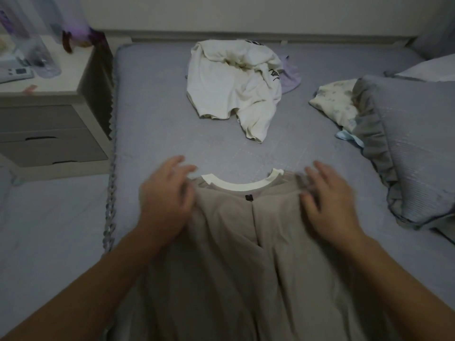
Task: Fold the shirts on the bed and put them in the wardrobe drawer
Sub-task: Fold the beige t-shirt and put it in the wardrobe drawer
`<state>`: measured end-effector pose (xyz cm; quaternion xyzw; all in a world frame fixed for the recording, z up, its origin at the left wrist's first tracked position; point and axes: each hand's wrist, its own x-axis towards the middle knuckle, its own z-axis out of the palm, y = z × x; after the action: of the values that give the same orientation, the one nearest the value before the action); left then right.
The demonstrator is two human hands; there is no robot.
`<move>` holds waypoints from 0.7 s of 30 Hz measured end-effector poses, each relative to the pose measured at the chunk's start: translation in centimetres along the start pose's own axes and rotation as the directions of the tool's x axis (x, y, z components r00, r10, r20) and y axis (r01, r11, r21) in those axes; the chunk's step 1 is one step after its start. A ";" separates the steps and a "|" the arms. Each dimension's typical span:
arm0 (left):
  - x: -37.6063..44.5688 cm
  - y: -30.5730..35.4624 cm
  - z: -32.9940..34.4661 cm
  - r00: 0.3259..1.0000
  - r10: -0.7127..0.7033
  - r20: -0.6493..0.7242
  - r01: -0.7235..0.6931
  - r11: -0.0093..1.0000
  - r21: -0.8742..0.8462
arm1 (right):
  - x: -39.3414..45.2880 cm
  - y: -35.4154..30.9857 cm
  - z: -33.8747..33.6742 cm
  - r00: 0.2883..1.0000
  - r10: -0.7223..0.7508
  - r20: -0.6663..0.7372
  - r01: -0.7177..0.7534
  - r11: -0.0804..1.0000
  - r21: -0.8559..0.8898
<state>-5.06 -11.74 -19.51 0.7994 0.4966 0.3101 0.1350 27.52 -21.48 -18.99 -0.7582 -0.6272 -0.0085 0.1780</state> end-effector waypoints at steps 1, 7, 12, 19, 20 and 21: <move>-1.0 1.0 1.0 0.988 0.087 0.129 -0.089 0.996 0.004 | -1.0 -1.6 0.8 0.989 -0.123 0.086 0.120 0.992 0.034; -3.9 0.2 4.9 0.839 0.035 0.543 -0.255 0.907 0.336 | -2.1 -2.5 4.2 0.906 -0.091 0.412 0.197 0.955 -0.222; -3.2 -0.6 3.6 0.955 0.037 0.294 -0.144 0.926 0.350 | -1.4 -1.9 3.2 0.973 0.004 0.229 0.041 0.981 -0.188; -4.5 -5.5 2.9 0.869 -0.345 0.354 0.219 0.910 0.351 | -2.9 0.6 4.7 0.918 0.251 0.306 -0.190 0.958 -0.216; -4.3 -5.4 2.8 0.870 -0.353 0.344 0.251 0.918 0.308 | -2.6 0.5 4.7 0.916 0.249 0.314 -0.188 0.959 -0.211; -4.2 -5.0 2.5 0.870 -0.387 0.305 0.317 0.913 0.256 | -2.5 0.3 4.3 0.917 0.247 0.314 -0.187 0.960 -0.208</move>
<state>-8.40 -12.88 -25.57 0.7465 0.6307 0.0827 0.1953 26.36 -22.73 -23.70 -0.8259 -0.5570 0.0867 0.0013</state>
